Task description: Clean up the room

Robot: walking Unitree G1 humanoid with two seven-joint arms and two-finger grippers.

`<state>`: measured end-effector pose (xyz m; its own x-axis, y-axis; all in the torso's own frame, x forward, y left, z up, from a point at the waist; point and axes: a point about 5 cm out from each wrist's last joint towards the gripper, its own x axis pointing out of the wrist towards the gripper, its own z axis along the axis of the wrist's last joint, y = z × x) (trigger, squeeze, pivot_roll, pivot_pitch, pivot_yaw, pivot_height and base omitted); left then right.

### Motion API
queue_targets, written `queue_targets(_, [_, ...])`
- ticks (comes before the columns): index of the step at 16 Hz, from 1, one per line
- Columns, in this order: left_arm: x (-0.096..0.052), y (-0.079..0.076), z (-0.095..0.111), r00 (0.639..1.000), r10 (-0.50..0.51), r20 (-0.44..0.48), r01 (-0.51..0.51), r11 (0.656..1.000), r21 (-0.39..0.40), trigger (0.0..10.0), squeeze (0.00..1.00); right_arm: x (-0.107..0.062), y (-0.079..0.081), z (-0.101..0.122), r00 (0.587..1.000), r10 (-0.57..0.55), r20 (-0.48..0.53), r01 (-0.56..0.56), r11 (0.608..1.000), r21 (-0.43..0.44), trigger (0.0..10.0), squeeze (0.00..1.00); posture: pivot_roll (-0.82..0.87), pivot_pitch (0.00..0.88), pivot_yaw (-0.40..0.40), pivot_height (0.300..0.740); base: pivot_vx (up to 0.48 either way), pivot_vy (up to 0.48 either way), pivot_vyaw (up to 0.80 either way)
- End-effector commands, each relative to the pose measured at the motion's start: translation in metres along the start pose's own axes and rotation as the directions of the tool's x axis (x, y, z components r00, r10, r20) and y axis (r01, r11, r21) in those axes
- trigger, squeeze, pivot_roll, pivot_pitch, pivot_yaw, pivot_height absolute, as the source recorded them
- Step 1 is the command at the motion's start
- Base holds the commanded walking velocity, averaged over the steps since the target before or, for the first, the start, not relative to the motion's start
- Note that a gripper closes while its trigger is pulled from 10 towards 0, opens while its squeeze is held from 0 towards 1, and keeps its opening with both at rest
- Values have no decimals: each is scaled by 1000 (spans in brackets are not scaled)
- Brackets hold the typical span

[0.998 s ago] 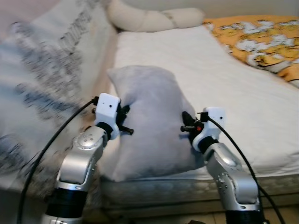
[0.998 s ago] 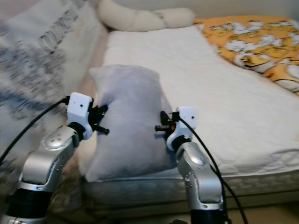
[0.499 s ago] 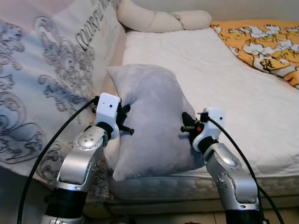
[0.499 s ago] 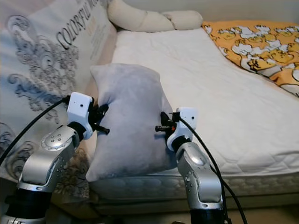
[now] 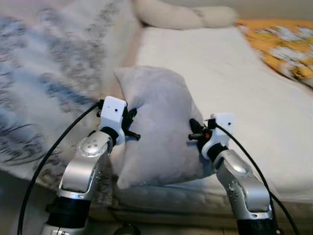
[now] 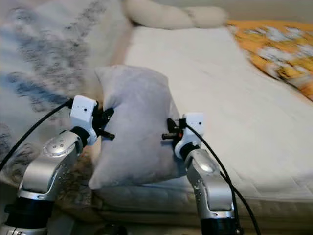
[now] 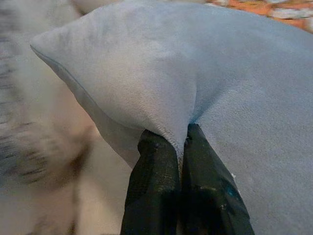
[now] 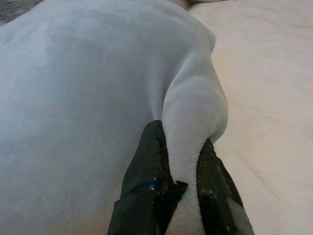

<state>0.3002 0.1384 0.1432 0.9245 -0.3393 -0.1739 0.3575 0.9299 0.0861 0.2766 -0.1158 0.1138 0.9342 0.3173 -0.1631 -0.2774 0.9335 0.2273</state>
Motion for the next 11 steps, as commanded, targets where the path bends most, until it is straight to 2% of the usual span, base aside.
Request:
queue_targets(1, [-4,5,12,998,16,60,-17,1000,20,10000,0,3,5,7,999,38,23,-38,999,-16,10000,0,14,0,31,740,296,0,800])
queue_targets(2, [-4,5,12,998,16,59,-17,1000,22,10000,0,3,7,6,999,50,19,-50,999,-21,10000,0,16,0,30,740,292,0,800])
queue_targets(4, [-6,6,10,999,10,49,-11,999,34,10000,0,3,8,3,999,52,6,-52,999,3,10000,0,14,0,33,740,298,0,0])
queue_targets(8, [-4,6,10,999,-12,40,9,998,55,10000,0,0,6,0,999,40,-5,-40,999,-3,10000,0,9,0,43,740,278,0,0])
queue_targets(11, [-3,7,11,999,-20,39,17,997,71,10000,0,0,6,-2,999,37,-10,-37,999,-2,10000,0,10,0,48,740,0,0,0])
